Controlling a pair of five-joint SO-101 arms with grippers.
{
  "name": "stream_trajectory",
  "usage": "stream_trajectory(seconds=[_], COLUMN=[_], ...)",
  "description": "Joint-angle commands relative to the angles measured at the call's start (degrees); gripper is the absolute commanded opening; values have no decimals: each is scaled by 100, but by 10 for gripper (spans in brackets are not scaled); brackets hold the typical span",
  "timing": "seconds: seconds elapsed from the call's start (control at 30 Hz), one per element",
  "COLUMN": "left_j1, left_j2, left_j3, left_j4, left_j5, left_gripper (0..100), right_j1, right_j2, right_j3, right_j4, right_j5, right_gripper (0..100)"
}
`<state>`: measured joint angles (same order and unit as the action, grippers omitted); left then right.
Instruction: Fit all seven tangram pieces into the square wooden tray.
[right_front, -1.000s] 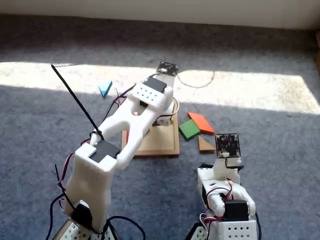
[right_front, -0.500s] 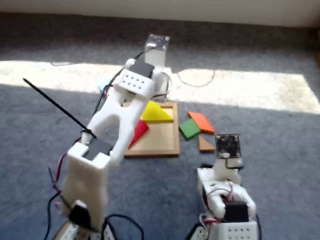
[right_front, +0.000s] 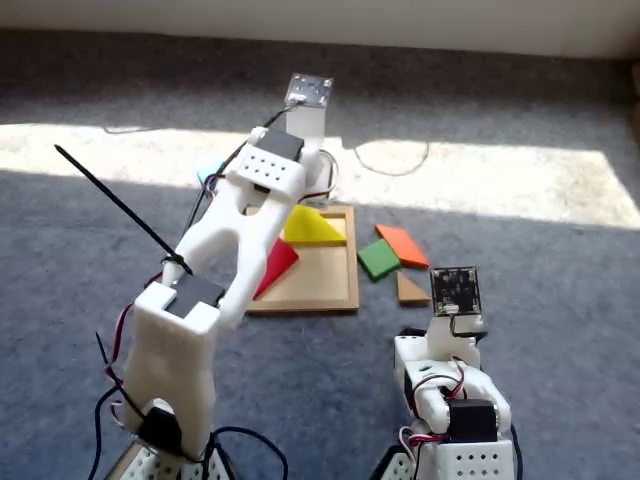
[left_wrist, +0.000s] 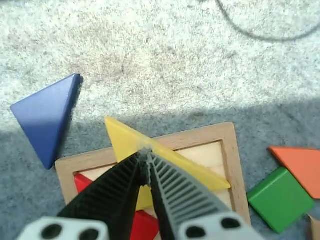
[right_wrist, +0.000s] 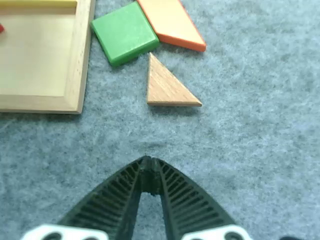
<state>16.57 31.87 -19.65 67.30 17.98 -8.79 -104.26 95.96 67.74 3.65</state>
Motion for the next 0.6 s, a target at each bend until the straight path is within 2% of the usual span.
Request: stream_trajectory(seconds=[0.0,0.13,0.4,0.57], left_j1=[13,-4,-13,-13], left_j2=[-330,-330,-391,-593], left_j3=[409,954,1508,1552], left_j4=[-492,-774,-712,-387], left_j5=[-53,-62,-62,-35], left_gripper=[5,5,5,5], right_j1=[75,75,75,75], right_j2=[-84,-84,-84,-84], right_j3=[532,532,532,532], right_j4=[-13,-13,-13,-13], right_j5=[53,53,53,53], right_gripper=[9,9,9,9])
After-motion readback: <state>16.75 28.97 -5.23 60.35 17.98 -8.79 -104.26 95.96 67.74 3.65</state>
